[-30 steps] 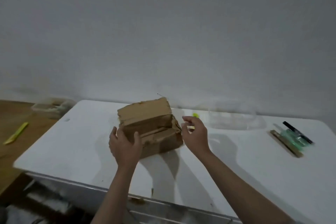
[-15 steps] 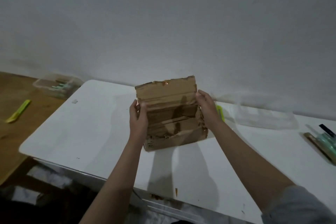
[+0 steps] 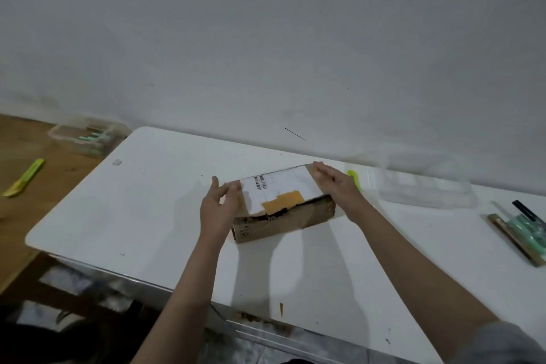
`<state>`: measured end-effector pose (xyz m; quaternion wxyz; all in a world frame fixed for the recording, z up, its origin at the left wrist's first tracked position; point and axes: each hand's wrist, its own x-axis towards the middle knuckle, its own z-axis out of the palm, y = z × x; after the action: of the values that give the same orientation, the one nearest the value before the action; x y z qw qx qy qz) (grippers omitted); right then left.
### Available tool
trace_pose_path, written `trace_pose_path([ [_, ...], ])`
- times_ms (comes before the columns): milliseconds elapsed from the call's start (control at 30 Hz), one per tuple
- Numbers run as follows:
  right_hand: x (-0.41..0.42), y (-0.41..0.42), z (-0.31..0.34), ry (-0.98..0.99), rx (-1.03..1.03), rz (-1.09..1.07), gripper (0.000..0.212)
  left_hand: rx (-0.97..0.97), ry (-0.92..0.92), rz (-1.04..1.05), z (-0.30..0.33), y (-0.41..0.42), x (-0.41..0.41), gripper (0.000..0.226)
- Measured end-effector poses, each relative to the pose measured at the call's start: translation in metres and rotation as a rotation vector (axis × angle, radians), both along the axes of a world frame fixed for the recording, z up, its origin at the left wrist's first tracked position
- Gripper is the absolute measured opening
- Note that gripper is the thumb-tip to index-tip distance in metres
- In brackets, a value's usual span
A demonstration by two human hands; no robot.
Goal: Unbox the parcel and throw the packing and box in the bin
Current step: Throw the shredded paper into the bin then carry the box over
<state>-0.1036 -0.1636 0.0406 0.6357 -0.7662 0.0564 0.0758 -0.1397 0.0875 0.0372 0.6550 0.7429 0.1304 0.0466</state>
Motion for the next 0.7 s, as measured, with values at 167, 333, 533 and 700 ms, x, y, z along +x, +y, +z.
trace_pose_path([
  [167, -0.013, 0.007, -0.008, -0.026, -0.085, -0.005, 0.057, 0.117, 0.041, -0.133, -0.012, 0.004, -0.015, 0.044],
  [333, -0.027, 0.002, -0.002, -0.079, -0.066, -0.099, 0.056, 0.179, 0.009, -0.138, -0.005, -0.010, -0.018, 0.046],
  [533, -0.090, -0.065, 0.013, -0.156, -0.056, -0.333, 0.050, 0.201, -0.040, -0.308, 0.008, -0.080, -0.030, 0.047],
  [700, -0.191, -0.158, 0.016, -0.181, -0.095, -0.564, 0.050, 0.211, -0.143, -0.514, 0.014, -0.183, -0.077, 0.043],
])
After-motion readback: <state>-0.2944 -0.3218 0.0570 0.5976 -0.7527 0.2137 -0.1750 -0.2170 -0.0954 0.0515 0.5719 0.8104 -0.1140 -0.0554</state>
